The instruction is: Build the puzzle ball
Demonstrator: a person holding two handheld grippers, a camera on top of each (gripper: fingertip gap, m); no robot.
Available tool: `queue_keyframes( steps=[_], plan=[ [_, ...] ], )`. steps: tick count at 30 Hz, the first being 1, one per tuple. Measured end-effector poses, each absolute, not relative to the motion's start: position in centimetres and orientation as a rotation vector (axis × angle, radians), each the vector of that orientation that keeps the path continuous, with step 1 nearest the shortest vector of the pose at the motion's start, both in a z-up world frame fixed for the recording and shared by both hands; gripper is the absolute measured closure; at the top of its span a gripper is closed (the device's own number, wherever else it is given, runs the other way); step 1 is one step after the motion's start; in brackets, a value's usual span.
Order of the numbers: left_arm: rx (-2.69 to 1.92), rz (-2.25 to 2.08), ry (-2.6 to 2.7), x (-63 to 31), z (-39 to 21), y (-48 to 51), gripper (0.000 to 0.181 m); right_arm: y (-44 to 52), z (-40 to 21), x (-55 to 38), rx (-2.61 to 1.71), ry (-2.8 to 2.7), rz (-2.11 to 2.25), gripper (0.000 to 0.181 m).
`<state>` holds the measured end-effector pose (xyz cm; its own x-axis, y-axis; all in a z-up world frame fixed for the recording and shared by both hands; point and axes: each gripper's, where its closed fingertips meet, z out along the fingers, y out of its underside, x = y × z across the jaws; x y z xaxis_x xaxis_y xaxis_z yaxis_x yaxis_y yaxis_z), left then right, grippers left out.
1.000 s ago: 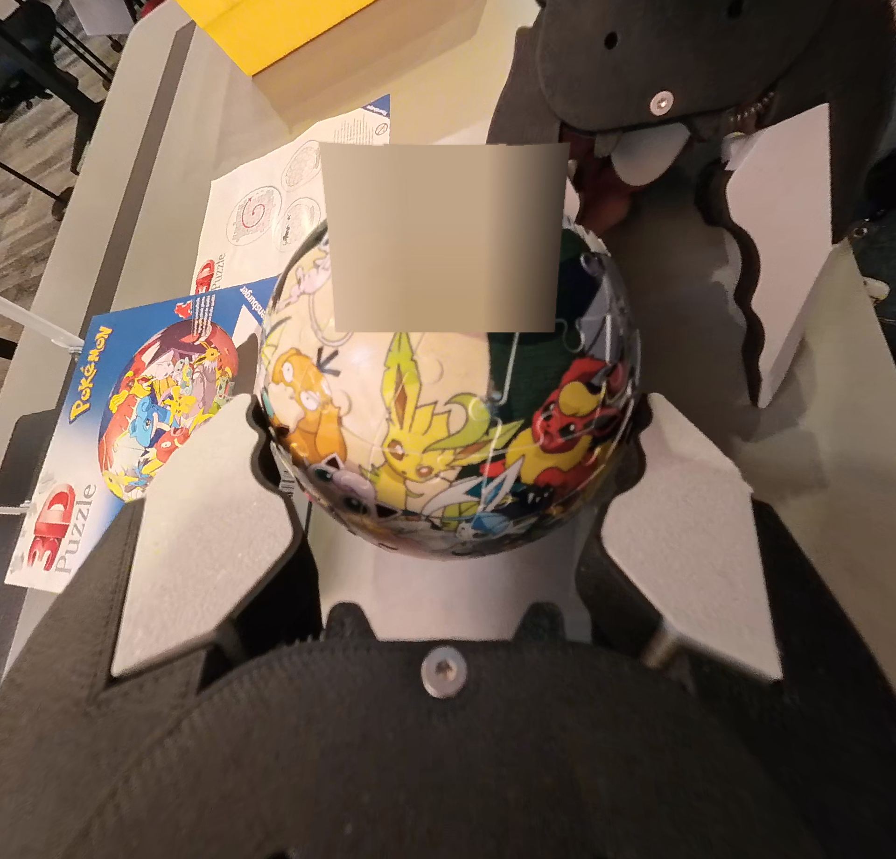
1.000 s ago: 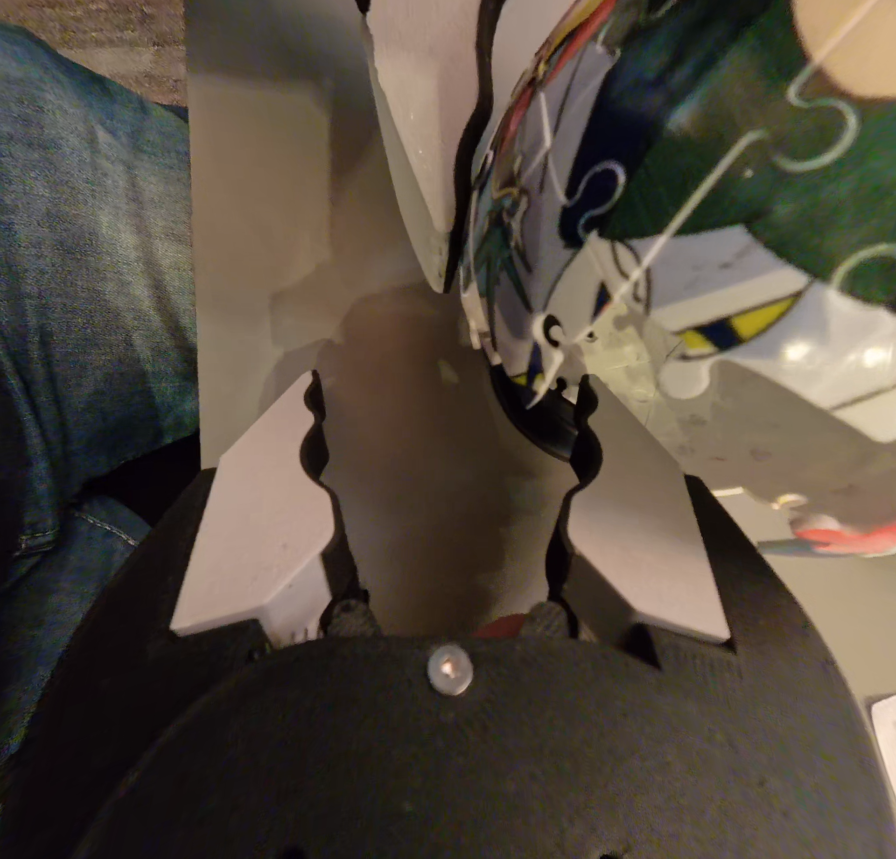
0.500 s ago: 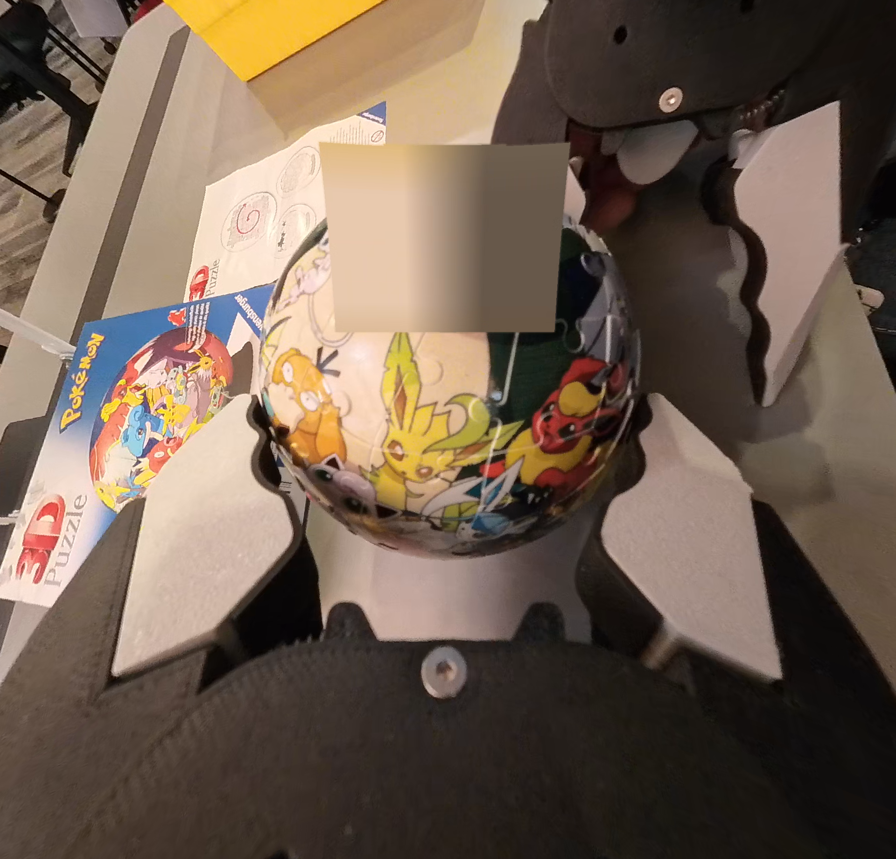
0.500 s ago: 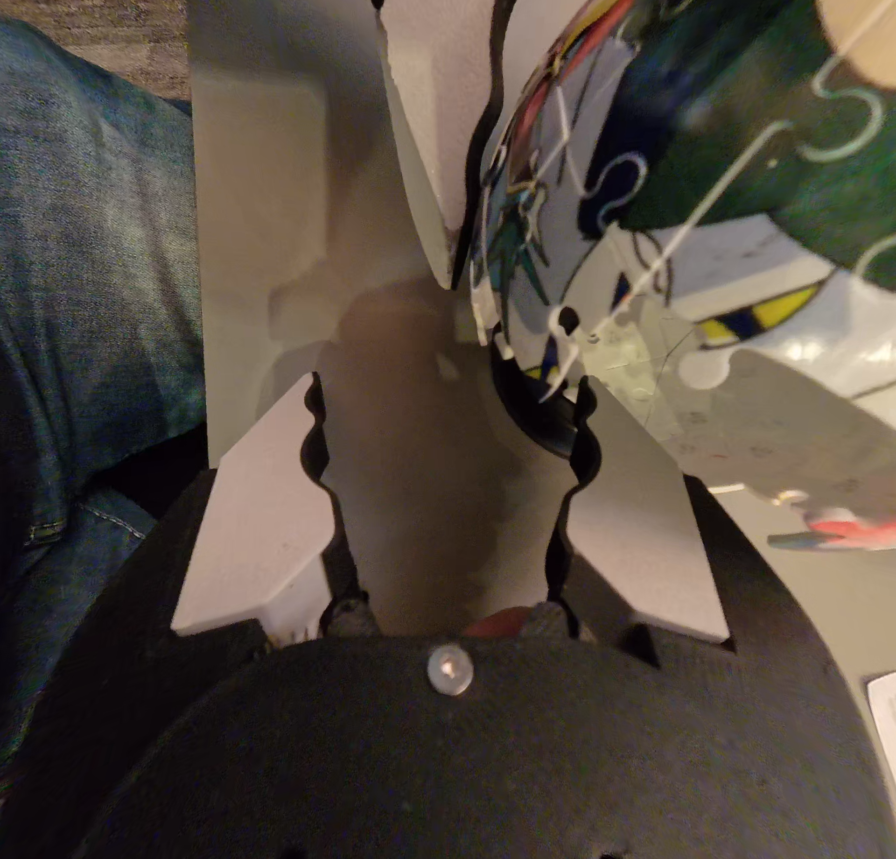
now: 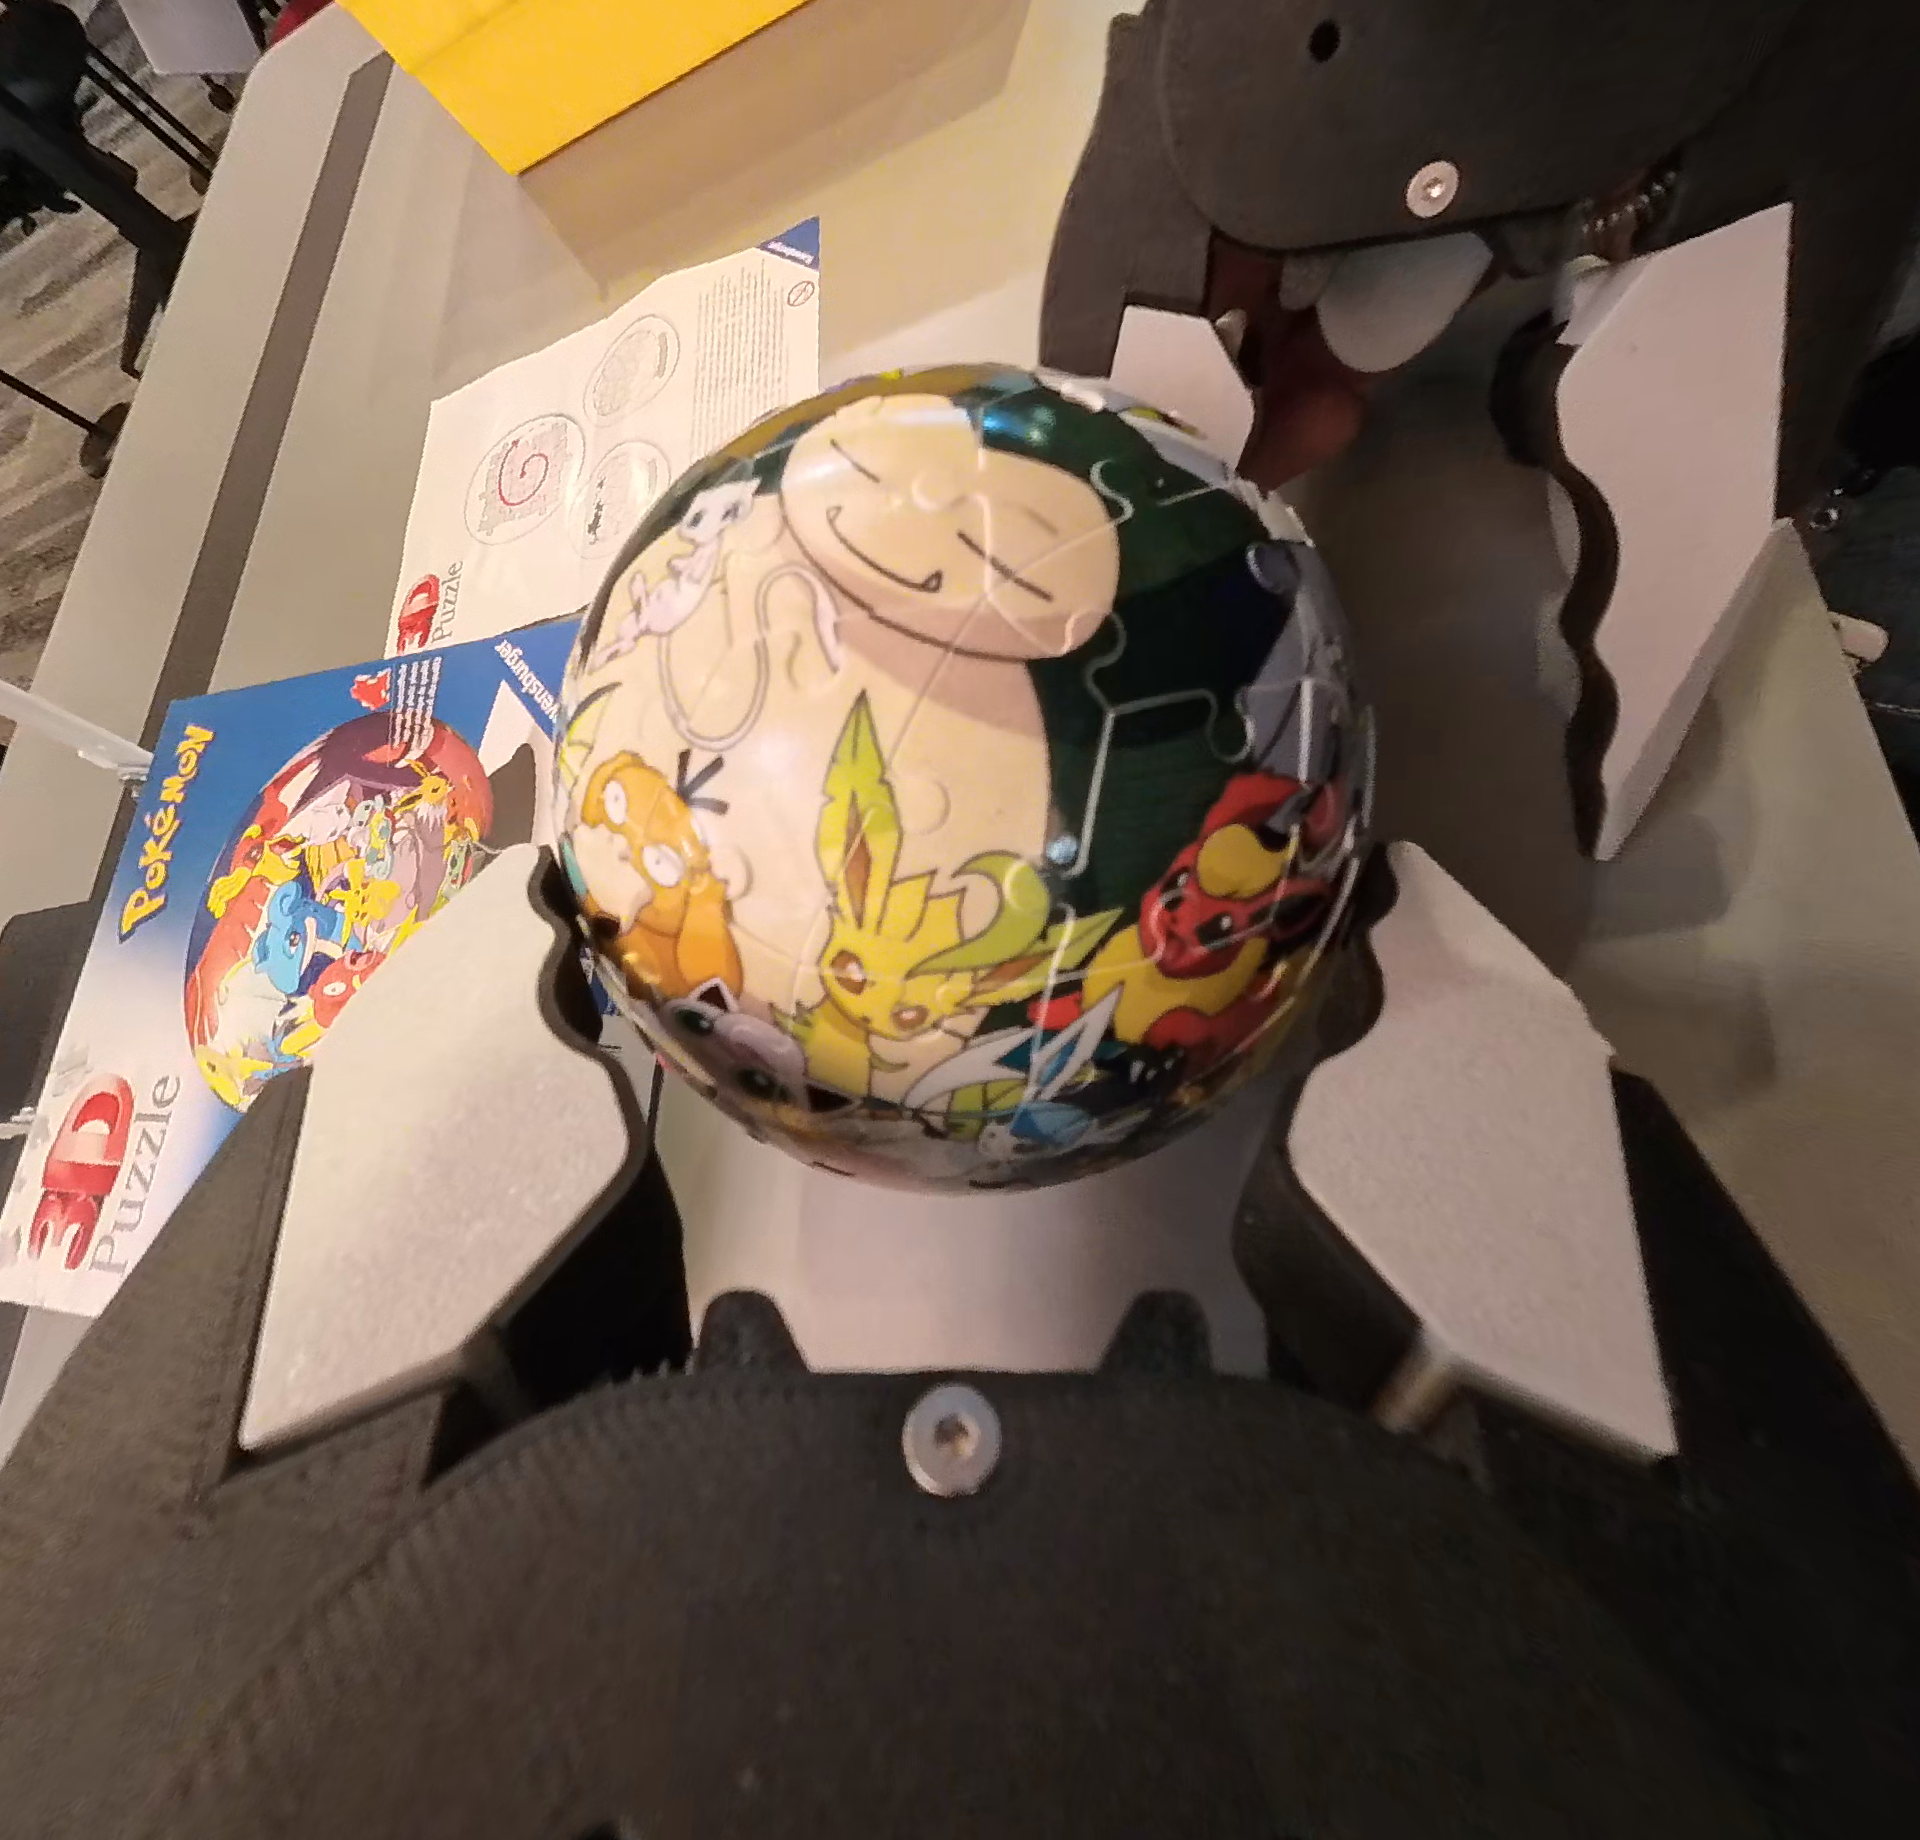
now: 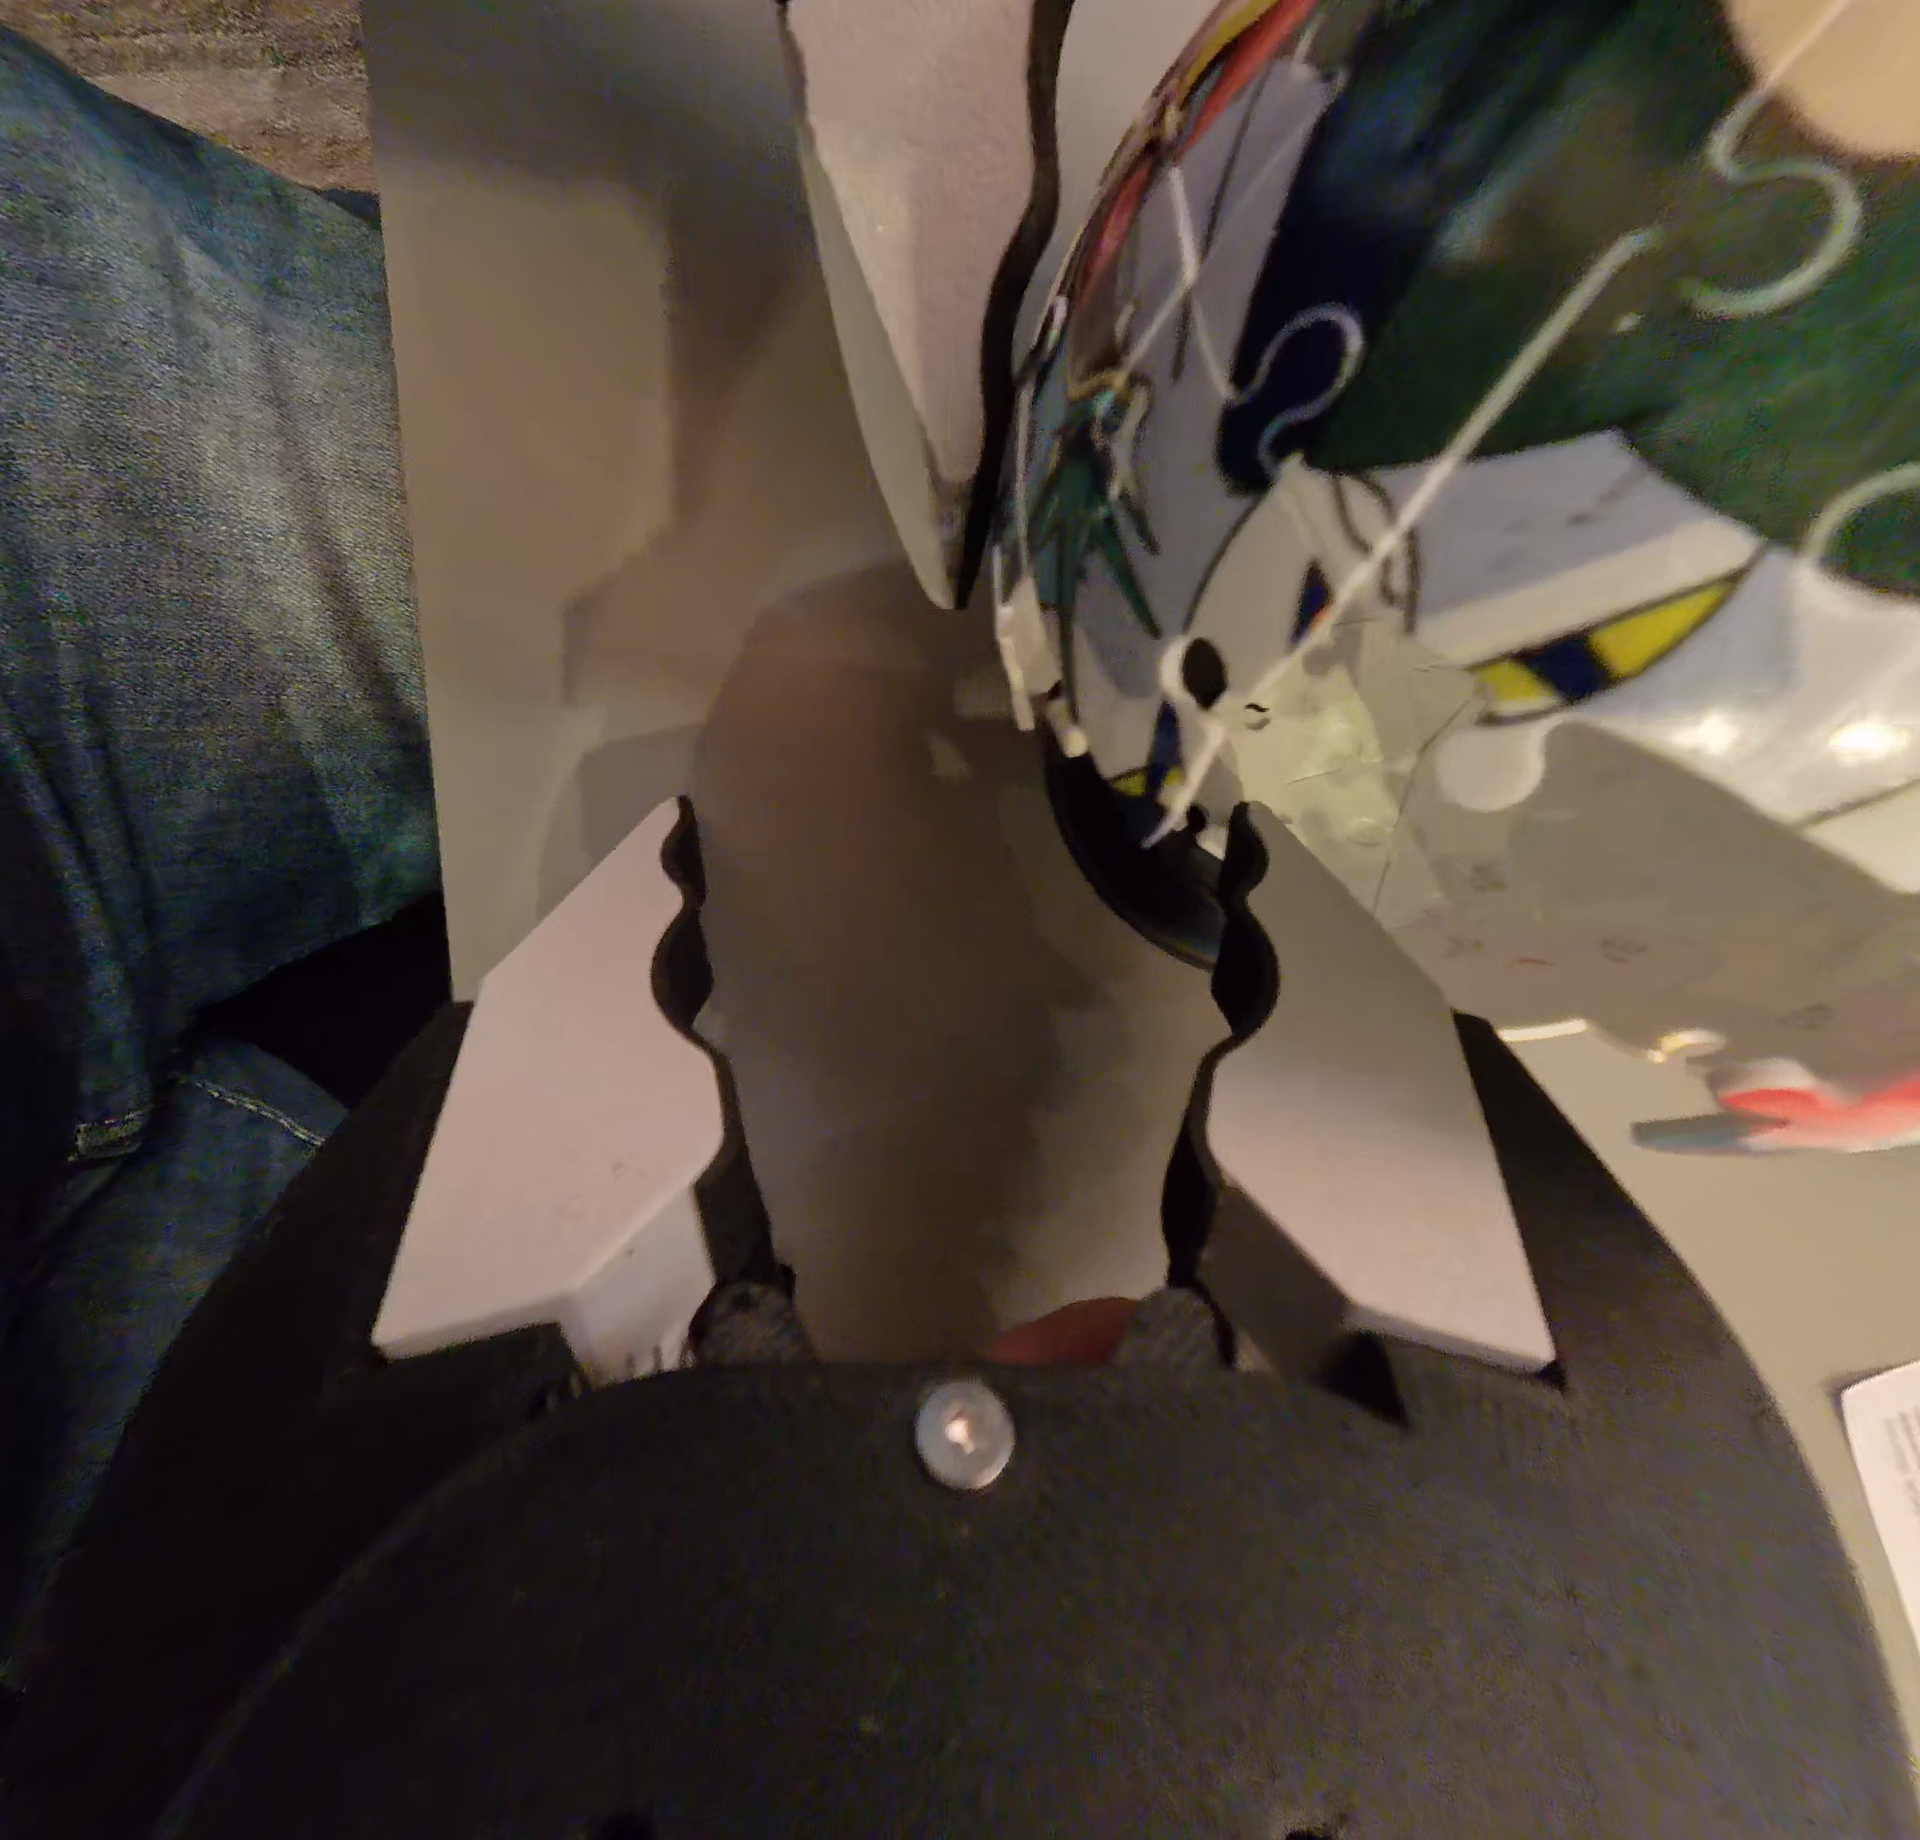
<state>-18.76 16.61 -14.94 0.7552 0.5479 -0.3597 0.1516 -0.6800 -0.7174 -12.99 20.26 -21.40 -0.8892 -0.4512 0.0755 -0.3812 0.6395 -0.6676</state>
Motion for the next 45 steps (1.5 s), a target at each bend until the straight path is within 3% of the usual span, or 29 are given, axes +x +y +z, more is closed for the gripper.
queue_keyframes(
  steps=[14,45],
  plan=[
    [-2.263,0.747,-0.521,-18.9,-15.0,16.7,0.046,20.1,-21.6,-12.2,-0.693,2.745,-1.115,0.057],
    [-2.298,0.712,-0.512,-19.1,-15.0,17.1,0.047,21.1,-22.0,-13.0,-0.715,2.806,-0.916,0.058]
  ],
)
